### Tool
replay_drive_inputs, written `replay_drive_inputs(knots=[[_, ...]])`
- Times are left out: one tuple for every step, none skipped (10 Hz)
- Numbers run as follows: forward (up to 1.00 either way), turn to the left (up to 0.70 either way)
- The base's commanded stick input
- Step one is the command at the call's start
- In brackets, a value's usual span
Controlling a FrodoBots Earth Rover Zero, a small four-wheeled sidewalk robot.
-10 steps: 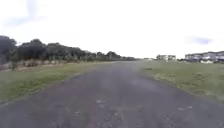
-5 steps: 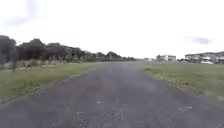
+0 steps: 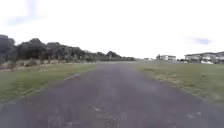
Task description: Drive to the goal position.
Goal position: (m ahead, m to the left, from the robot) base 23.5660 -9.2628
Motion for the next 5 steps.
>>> replay_drive_inputs(knots=[[0.7,0.0],[0.7,0.0],[0.7,0.0],[0.7,0.0],[0.7,0.0]])
